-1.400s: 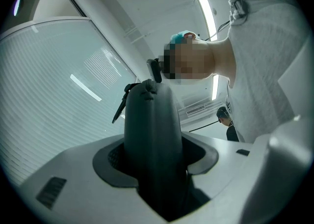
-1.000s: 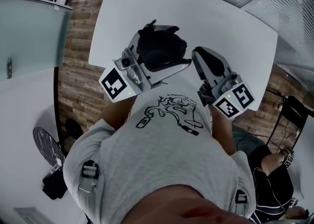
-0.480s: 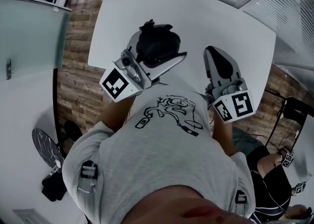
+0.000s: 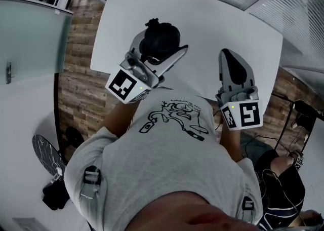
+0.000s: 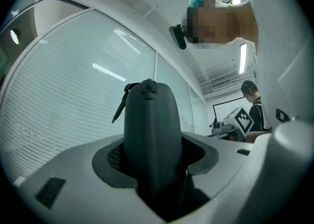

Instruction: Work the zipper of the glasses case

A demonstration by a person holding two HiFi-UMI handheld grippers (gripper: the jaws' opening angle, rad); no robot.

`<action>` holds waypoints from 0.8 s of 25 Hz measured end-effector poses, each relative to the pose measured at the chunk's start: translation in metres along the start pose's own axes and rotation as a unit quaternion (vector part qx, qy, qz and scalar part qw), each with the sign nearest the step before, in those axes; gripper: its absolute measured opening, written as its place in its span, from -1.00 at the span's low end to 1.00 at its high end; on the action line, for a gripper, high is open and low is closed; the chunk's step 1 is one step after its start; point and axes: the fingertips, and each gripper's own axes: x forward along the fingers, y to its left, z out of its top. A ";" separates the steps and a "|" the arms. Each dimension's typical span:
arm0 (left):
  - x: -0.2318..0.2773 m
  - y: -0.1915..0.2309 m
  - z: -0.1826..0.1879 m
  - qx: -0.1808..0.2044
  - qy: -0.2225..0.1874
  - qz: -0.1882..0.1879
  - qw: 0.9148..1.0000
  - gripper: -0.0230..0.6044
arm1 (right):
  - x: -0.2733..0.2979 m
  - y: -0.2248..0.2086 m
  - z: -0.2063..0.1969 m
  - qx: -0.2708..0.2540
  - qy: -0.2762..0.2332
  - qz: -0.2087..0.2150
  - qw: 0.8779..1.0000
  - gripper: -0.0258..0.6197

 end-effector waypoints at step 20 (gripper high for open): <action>0.009 0.026 -0.010 0.001 0.028 0.051 0.998 -0.12 | -0.005 -0.029 0.002 -0.019 0.002 -0.057 0.998 -0.91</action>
